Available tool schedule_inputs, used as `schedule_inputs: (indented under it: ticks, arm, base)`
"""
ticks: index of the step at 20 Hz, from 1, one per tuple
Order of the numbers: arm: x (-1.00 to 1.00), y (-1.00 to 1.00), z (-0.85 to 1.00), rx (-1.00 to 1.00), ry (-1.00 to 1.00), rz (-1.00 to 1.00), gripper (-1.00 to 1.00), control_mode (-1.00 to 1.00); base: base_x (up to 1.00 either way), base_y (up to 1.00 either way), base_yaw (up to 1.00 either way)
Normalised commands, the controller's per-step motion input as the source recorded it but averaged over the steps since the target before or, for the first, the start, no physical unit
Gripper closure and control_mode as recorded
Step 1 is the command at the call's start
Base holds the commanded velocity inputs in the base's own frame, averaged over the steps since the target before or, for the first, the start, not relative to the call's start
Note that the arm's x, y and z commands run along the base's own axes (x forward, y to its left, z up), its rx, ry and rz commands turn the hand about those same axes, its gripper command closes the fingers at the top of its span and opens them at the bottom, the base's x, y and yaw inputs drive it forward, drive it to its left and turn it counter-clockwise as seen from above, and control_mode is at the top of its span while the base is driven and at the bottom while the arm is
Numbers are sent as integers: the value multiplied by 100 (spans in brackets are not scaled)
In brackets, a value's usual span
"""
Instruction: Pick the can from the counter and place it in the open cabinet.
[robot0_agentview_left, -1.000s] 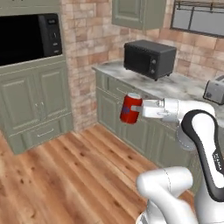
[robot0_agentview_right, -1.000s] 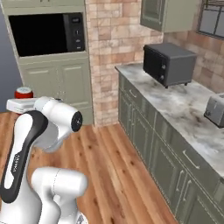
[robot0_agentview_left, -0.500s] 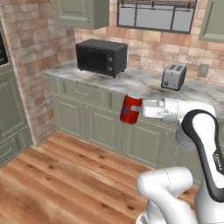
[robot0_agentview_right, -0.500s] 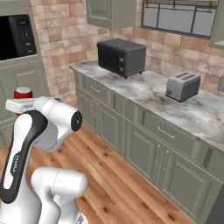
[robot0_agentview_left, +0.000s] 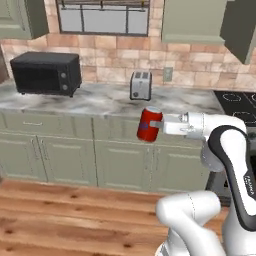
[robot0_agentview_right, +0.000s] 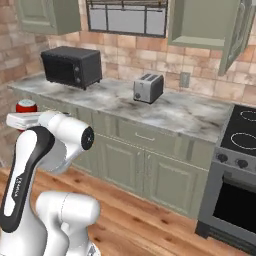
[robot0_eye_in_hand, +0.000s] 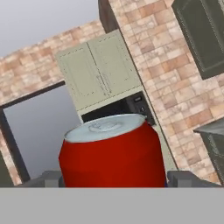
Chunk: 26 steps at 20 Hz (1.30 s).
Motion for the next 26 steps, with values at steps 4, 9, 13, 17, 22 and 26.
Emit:
schedule_inputs:
  ticks: [4, 9, 13, 17, 22, 26]
  arm:
    - [0, 0, 0, 0, 0, 0, 100, 100]
    - [0, 0, 0, 0, 0, 0, 100, 100]
    - [0, 0, 0, 0, 0, 0, 100, 100]
    - [0, 0, 0, 0, 0, 0, 100, 100]
    - [0, 0, 0, 0, 0, 0, 100, 100]
    - [0, 0, 0, 0, 0, 0, 100, 100]
  base:
    - [0, 45, -65]
    - [0, 33, -60]
    - [-9, 1, -47]
    - [0, 1, -28]
    - [0, 0, 0]
    - [15, 10, 0]
